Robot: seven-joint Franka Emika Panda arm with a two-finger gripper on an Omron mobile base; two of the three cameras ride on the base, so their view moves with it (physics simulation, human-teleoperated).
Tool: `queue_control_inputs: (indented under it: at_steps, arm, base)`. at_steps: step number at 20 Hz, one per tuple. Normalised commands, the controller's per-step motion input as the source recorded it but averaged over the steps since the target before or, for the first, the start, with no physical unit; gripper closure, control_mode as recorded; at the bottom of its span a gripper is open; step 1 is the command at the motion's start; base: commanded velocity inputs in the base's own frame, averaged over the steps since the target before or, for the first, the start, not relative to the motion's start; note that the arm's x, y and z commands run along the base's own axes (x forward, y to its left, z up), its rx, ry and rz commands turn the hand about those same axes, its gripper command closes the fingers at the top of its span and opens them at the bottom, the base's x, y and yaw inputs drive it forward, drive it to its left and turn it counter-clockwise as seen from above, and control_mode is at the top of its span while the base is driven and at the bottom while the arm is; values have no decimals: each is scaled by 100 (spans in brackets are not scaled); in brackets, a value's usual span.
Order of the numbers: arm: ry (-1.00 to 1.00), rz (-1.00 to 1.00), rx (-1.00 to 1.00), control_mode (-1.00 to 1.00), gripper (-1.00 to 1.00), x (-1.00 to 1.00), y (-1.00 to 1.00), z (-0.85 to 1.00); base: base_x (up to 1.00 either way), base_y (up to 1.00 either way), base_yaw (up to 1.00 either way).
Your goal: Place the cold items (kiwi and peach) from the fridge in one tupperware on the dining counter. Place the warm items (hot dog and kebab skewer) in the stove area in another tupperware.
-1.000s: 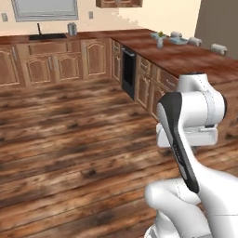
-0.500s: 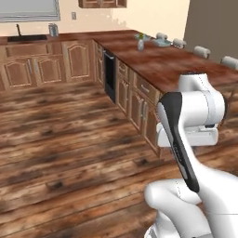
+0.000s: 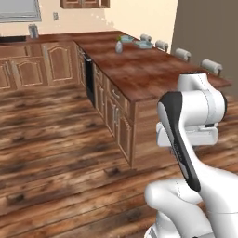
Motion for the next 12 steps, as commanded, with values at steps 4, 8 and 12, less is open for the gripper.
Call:
queue_control_inputs:
  at_steps: [4,8,12]
  arm:
    - [0,0,0,100,100,0,0,0]
    - [0,0,0,100,100,0,0,0]
    - [0,0,0,100,100,0,0,0]
  base:
    - [16,-100,0]
    - [13,-100,0]
    - [13,-100,0]
